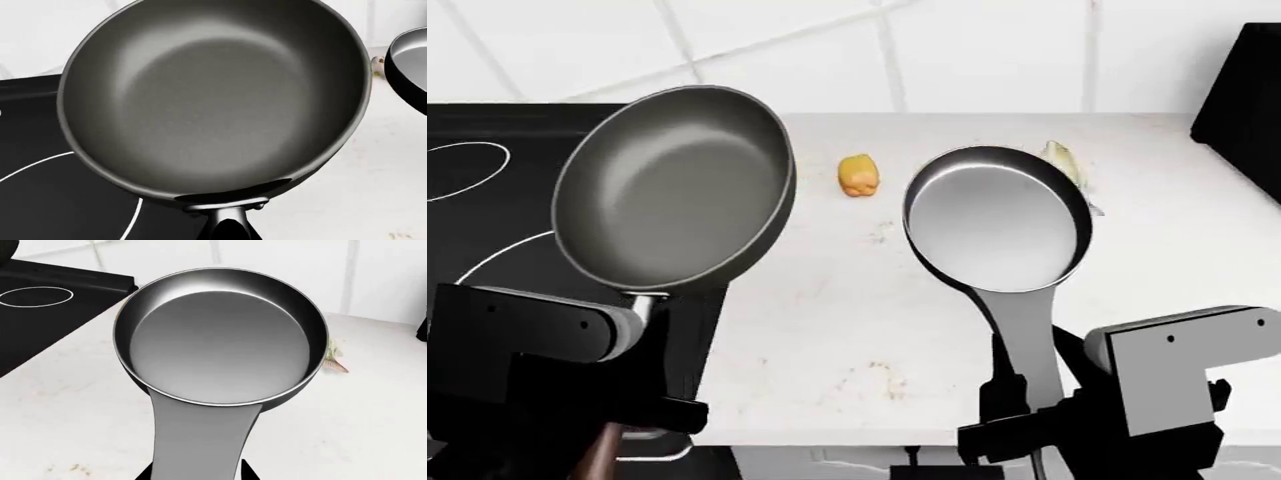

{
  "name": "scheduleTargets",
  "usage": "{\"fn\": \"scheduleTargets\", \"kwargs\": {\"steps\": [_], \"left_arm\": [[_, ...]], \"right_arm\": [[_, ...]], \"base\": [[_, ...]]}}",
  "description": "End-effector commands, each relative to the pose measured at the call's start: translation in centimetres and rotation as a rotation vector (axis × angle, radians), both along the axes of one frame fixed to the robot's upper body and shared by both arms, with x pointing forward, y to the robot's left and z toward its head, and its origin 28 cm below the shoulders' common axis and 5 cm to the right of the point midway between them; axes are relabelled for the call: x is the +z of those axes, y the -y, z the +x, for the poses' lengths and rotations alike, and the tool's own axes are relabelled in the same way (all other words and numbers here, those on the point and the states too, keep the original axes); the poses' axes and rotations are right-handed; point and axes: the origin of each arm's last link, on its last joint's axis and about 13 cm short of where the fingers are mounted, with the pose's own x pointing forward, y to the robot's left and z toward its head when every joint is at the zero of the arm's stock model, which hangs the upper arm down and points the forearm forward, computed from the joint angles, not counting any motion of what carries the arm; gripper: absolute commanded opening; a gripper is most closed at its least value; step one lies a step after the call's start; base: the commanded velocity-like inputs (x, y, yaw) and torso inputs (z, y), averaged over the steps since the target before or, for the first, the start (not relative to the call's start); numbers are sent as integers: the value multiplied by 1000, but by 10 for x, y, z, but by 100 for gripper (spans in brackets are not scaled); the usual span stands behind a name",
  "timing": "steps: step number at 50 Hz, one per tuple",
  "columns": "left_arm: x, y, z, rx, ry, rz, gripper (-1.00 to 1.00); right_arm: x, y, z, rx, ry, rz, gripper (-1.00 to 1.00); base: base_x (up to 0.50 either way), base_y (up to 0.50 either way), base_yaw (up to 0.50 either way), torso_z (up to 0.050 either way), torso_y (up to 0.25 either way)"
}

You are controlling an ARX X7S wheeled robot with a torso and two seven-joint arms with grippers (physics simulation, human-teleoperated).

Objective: Place both pans onto different burners. Then place the bell pepper and the fish on different pans.

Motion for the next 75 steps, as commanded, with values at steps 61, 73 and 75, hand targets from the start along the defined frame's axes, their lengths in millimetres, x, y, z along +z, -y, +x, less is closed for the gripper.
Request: {"fn": "scheduleTargets", "kwargs": {"steps": [61, 73, 75], "left_arm": [[-2, -2, 4, 118, 22, 5, -100], [-3, -2, 4, 116, 19, 1, -100], [-3, -1, 3, 115, 19, 0, -100]], "right_arm": [[6, 1, 7, -24, 73, -4, -100], [7, 1, 6, -24, 74, 1, -100], [7, 1, 6, -24, 75, 4, -100]], "base": [[0, 500, 0, 1, 2], [0, 500, 0, 1, 3], [0, 500, 0, 0, 0]]}}
